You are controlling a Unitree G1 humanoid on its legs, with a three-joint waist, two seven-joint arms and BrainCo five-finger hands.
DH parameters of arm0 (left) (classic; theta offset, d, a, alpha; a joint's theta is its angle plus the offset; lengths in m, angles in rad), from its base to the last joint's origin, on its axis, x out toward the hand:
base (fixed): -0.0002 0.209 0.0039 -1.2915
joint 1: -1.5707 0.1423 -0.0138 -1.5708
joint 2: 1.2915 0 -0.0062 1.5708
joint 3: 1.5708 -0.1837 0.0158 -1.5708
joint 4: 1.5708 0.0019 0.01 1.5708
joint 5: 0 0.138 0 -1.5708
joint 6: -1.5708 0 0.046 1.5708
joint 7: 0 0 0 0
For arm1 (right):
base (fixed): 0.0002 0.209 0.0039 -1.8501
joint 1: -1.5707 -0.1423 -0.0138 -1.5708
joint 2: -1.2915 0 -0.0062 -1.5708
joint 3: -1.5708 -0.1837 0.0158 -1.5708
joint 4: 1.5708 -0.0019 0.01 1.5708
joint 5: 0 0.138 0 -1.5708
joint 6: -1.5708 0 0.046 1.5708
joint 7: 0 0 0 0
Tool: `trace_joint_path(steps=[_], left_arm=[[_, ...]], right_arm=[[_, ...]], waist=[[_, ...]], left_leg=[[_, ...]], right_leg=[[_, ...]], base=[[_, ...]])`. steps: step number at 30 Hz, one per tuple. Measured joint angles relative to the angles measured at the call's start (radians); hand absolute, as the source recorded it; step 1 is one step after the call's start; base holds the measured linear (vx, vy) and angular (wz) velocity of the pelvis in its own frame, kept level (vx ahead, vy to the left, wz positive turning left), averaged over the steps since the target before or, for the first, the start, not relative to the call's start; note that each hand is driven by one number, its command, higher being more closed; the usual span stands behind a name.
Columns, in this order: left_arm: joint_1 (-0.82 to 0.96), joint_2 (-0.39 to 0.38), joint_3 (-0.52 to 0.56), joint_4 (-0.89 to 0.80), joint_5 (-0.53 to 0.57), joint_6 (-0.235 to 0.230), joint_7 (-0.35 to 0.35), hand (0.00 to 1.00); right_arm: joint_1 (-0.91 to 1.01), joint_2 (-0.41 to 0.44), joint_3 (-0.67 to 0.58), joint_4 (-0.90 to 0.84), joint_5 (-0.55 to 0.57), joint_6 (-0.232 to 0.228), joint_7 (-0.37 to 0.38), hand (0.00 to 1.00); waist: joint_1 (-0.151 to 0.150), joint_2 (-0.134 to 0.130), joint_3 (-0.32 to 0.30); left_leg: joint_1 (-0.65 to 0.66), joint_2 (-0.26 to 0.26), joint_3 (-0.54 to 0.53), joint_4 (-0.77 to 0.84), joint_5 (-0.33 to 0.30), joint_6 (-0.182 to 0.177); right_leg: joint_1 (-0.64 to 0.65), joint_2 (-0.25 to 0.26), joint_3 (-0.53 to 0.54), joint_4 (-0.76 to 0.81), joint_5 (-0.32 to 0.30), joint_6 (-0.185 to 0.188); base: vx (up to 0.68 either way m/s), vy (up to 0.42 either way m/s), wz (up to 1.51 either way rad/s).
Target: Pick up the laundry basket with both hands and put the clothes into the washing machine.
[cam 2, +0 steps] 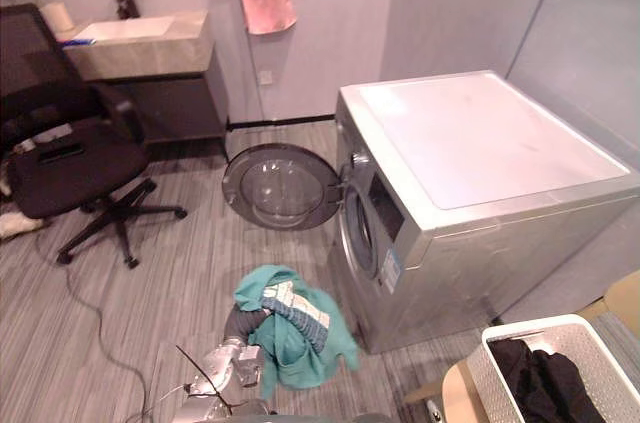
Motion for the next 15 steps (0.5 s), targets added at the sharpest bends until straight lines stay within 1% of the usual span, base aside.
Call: trace_joint_path(steps=[1,2,3,4,5,6,7,8,9,10,11,12,13,14,15], left_arm=[[0.002,0.001,0.0,0.0,0.0,0.0,0.0,1.0],[0.002,0.001,0.002,-0.001,0.0,0.0,0.001,1.0],[0.003,0.003,-0.001,-0.001,0.0,0.0,0.003,1.0],[0.004,0.004,-0.001,0.0,0.0,0.0,0.005,1.0],[0.003,0.004,-0.002,0.0,-0.001,-0.001,0.007,1.0],[-0.001,0.006,0.0,0.0,-0.001,-0.003,0.011,1.0],[0.0,0.007,0.0,0.003,-0.001,-0.003,0.014,1.0],[0.0,0.006,-0.002,0.016,-0.001,-0.004,0.027,1.0],[0.001,0.007,-0.01,0.04,-0.001,-0.004,0.036,1.0],[0.004,0.007,-0.013,0.057,-0.003,-0.004,0.038,1.0],[0.0,0.023,-0.009,0.085,-0.009,0.002,0.039,1.0],[0.0,0.04,-0.008,0.09,-0.01,0.004,0.041,1.0],[-0.004,0.045,-0.016,0.09,-0.01,0.004,0.038,1.0],[-0.014,0.054,-0.035,0.086,-0.01,0.002,0.036,1.0],[-0.011,0.063,-0.039,0.074,-0.01,0.002,0.036,1.0]], right_arm=[[-0.006,0.002,0.015,-0.024,0.0,0.0,-0.008,0.0],[-0.01,0.003,0.021,-0.036,0.0,0.0,-0.008,0.0],[-0.019,0.004,0.042,-0.049,0.0,-0.001,-0.009,0.0],[-0.033,0.011,0.045,-0.053,0.0,-0.001,-0.008,0.0],[-0.035,0.017,0.045,-0.061,-0.001,-0.002,-0.009,0.0],[-0.042,0.017,0.052,-0.069,-0.001,-0.003,-0.009,0.0],[-0.046,0.017,0.049,-0.067,-0.001,-0.005,-0.009,0.0],[-0.051,0.014,0.036,-0.047,-0.002,-0.013,-0.01,0.0],[-0.062,-0.002,0.017,-0.013,-0.007,-0.02,-0.011,0.0],[-0.067,-0.012,0.007,0.006,-0.011,-0.02,-0.01,0.0],[-0.084,0.004,-0.011,0.038,-0.011,-0.015,-0.017,0.0],[-0.08,0.014,-0.034,0.056,-0.011,-0.012,-0.014,0.0],[-0.078,0.015,-0.042,0.074,-0.011,-0.007,-0.008,0.0],[-0.077,0.017,-0.067,0.099,-0.011,0.007,-0.008,0.0],[-0.077,0.018,-0.075,0.103,-0.011,0.015,-0.007,0.0]], waist=[[-0.003,0.0,0.001],[-0.002,-0.003,0.002],[0.003,-0.01,0.006],[0.005,-0.025,0.003],[0.008,-0.031,0.001],[0.011,-0.039,0.003],[0.013,-0.047,-0.001],[0.016,-0.057,-0.01],[0.026,-0.052,-0.014],[0.031,-0.041,-0.021],[0.023,-0.074,-0.036],[0.0,-0.094,-0.043],[-0.006,-0.097,-0.046],[-0.001,-0.091,-0.049],[0.002,-0.092,-0.049]], left_leg=[[-0.034,0.025,0.041,0.019,-0.067,0.099],[-0.049,0.039,0.064,0.001,-0.101,0.151],[-0.067,0.067,0.104,-0.078,-0.149,0.183],[-0.069,0.082,0.128,-0.227,-0.164,0.204],[-0.067,0.085,0.129,-0.315,-0.164,0.204],[-0.068,0.084,0.108,-0.486,-0.16,0.202],[-0.067,0.071,0.081,-0.574,-0.154,0.197],[-0.05,0.028,-0.001,-0.745,-0.123,0.164],[-0.038,0.013,-0.058,-0.808,-0.069,0.109],[-0.033,0.016,-0.053,-0.809,-0.037,0.074],[-0.044,-0.017,-0.008,-0.749,-0.026,0.051],[-0.043,-0.042,0.015,-0.73,-0.055,0.091],[-0.044,-0.054,0.017,-0.731,-0.058,0.097],[-0.026,-0.053,0.043,-0.752,-0.062,0.113],[0.004,-0.053,0.072,-0.781,-0.062,0.13]], right_leg=[[0.027,-0.003,0.028,-0.025,0.001,-0.002],[0.039,-0.009,0.046,-0.035,0.001,-0.002],[0.064,-0.023,0.085,-0.064,0.005,0.003],[0.078,-0.048,0.115,-0.094,0.009,0.014],[0.087,-0.061,0.13,-0.107,0.009,0.018],[0.112,-0.082,0.162,-0.137,0.008,0.034],[0.112,-0.096,0.177,-0.144,0.004,0.051],[0.107,-0.123,0.202,-0.145,-0.009,0.082],[0.11,-0.145,0.234,-0.144,-0.023,0.118],[0.114,-0.15,0.254,-0.144,-0.031,0.132],[0.12,-0.2,0.275,-0.128,-0.041,0.157],[0.103,-0.232,0.267,-0.111,0.019,0.224],[0.095,-0.239,0.267,-0.108,0.066,0.235],[0.069,-0.238,0.287,-0.082,0.159,0.233],[0.044,-0.239,0.292,-0.038,0.22,0.236]], base=[[0.27,0.028,-0.86],[0.34,0.071,-0.77],[0.29,0.092,-0.85],[0.3,0.12,-0.86],[0.28,0.154,-0.78],[0.38,0.25,-0.57],[0.4,0.284,-0.71],[0.45,0.433,-0.84],[0.37,0.409,-0.94],[0.48,0.556,-0.93],[0.44,0.484,-0.56],[0.43,0.473,-0.26],[0.4,0.43,-0.09],[0.36,0.422,-0.25],[0.39,0.471,-0.63]])
